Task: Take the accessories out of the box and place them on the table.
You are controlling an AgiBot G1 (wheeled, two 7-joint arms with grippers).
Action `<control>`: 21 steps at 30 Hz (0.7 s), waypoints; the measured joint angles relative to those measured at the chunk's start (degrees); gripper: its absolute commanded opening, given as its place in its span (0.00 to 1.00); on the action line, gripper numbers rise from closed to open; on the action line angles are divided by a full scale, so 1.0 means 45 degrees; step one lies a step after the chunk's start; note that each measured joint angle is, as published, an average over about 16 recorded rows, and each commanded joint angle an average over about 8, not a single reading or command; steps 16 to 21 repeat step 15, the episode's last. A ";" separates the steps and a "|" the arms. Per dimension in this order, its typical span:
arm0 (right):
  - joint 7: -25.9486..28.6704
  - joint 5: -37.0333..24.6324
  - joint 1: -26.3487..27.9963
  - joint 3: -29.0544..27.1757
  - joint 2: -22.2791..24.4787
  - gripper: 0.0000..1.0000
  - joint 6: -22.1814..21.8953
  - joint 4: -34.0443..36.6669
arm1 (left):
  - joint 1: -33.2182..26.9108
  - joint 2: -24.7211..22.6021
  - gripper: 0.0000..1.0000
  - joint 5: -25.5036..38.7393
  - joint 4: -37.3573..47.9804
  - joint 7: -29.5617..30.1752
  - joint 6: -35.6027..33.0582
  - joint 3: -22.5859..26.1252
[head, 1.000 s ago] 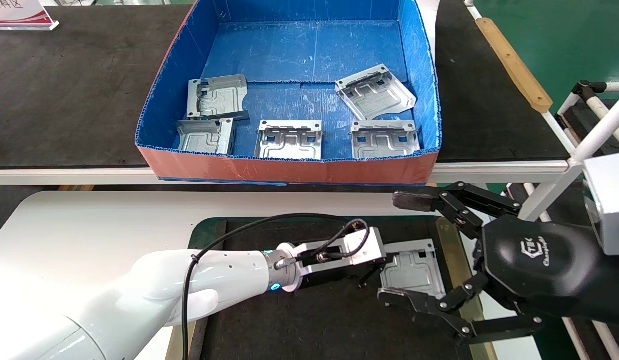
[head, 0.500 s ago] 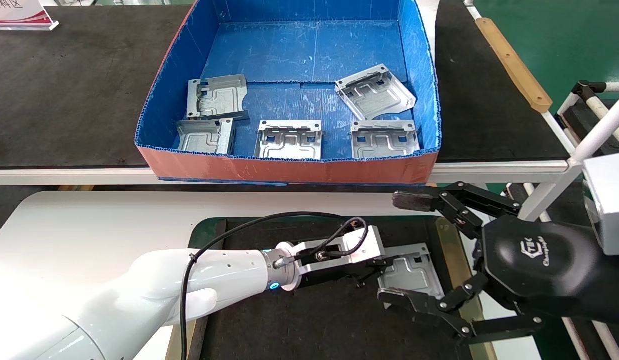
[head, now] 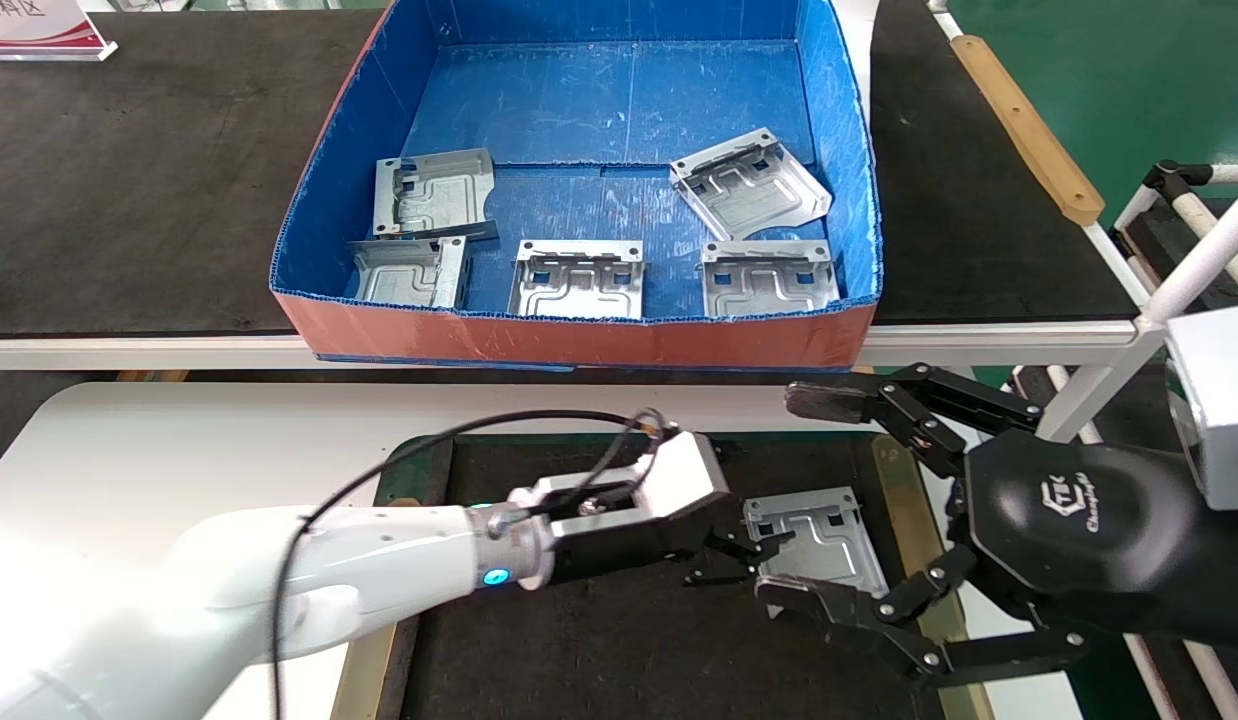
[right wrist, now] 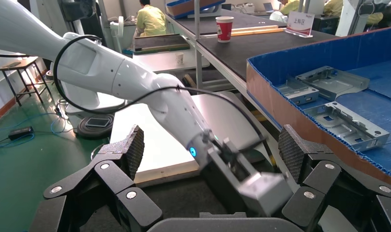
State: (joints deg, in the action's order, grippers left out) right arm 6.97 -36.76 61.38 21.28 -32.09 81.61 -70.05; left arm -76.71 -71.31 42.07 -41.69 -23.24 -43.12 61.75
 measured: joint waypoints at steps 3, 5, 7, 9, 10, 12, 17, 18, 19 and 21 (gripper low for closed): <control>0.0000 0.0000 0.0000 0.0000 0.0000 1.00 0.0000 0.0000 | 0.0202 0.0485 1.00 -0.0003 -0.0426 0.0454 -0.0569 -0.0611; 0.0000 0.0000 0.0000 0.0000 0.0000 1.00 0.0000 0.0000 | 0.0338 0.0809 1.00 -0.0005 -0.0711 0.0758 -0.0949 -0.1020; 0.0000 0.0000 0.0000 0.0000 0.0000 1.00 0.0000 0.0000 | 0.0473 0.1133 1.00 -0.0007 -0.0996 0.1061 -0.1329 -0.1428; 0.0000 0.0000 0.0000 0.0000 0.0000 1.00 0.0000 0.0000 | 0.0574 0.1376 1.00 -0.0008 -0.1209 0.1289 -0.1615 -0.1734; 0.0000 0.0000 0.0000 0.0000 0.0000 1.00 0.0000 0.0000 | 0.0608 0.1457 1.00 -0.0008 -0.1280 0.1365 -0.1709 -0.1836; 0.0000 0.0000 0.0000 0.0000 0.0000 1.00 0.0000 0.0000 | 0.0677 0.1622 1.00 -0.0009 -0.1425 0.1519 -0.1903 -0.2044; 0.0000 0.0000 0.0000 0.0000 0.0000 1.00 0.0000 0.0000 | 0.0778 0.1865 1.00 -0.0011 -0.1639 0.1747 -0.2188 -0.2351; 0.0000 0.0000 0.0000 0.0000 0.0000 1.00 0.0000 0.0000 | 0.0778 0.1865 1.00 -0.0011 -0.1639 0.1747 -0.2188 -0.2351; 0.0000 0.0000 0.0000 0.0000 0.0000 1.00 0.0000 0.0000 | 0.0778 0.1865 1.00 -0.0011 -0.1639 0.1747 -0.2188 -0.2351; 0.0000 0.0000 0.0000 0.0000 0.0000 1.00 0.0000 0.0000 | 0.0778 0.1865 1.00 -0.0011 -0.1639 0.1747 -0.2188 -0.2351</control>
